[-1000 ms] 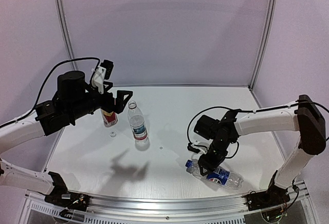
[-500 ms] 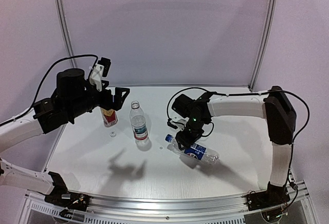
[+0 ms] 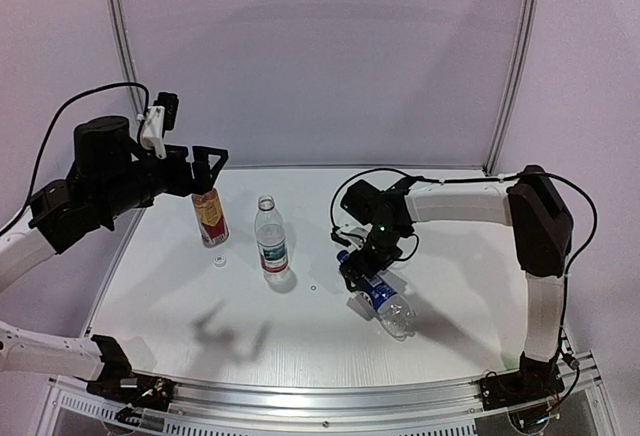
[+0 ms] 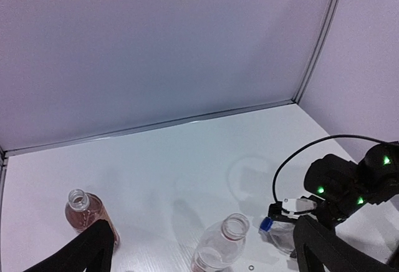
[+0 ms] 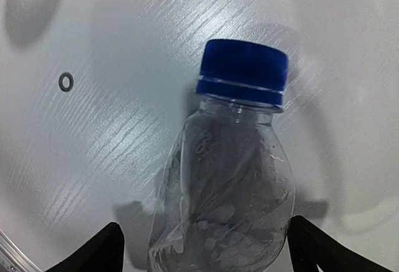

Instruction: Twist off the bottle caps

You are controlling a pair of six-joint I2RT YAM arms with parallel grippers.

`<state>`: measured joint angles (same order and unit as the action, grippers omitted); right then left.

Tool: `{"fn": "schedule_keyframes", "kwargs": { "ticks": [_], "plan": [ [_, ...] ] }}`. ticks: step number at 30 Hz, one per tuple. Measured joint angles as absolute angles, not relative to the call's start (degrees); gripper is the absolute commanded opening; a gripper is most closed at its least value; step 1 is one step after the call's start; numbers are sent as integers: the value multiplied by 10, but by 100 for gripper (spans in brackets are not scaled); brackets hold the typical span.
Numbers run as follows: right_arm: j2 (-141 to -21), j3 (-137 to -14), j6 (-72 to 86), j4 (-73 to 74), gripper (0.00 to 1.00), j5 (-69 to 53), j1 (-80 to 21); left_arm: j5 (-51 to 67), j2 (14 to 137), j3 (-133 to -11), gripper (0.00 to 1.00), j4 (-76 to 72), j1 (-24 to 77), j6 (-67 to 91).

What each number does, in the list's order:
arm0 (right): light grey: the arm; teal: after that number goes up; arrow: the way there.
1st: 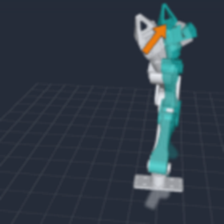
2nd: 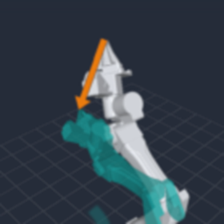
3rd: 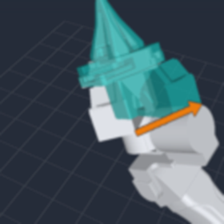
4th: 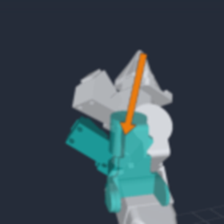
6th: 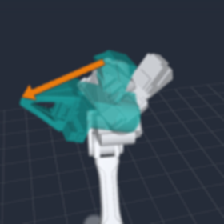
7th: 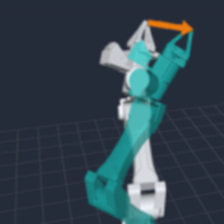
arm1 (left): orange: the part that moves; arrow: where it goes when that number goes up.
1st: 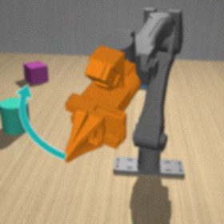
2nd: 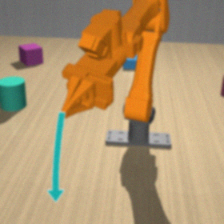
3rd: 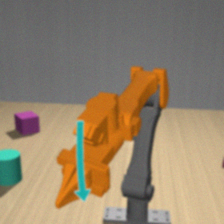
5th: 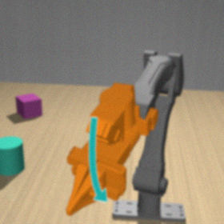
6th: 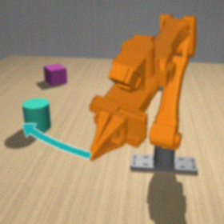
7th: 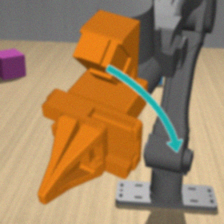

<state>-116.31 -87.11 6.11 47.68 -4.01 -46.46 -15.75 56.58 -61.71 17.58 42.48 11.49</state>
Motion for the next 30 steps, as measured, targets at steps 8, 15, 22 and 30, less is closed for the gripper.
{"fn": "schedule_keyframes", "kwargs": {
  "ticks": [8,15,22,30],
  "plan": [
    [-1106,-785,23,477,97,-55,-465,-74,602,-763,99,280,407,151],
    [-1050,-724,63,462,92,-56,-465,-49,624,-790,99,297,424,151],
    [-1041,-692,131,420,87,-61,-472,-32,646,-794,99,299,425,152],
    [-1041,-654,186,369,75,-35,-498,-24,671,-812,99,305,425,157]
  ]
}}
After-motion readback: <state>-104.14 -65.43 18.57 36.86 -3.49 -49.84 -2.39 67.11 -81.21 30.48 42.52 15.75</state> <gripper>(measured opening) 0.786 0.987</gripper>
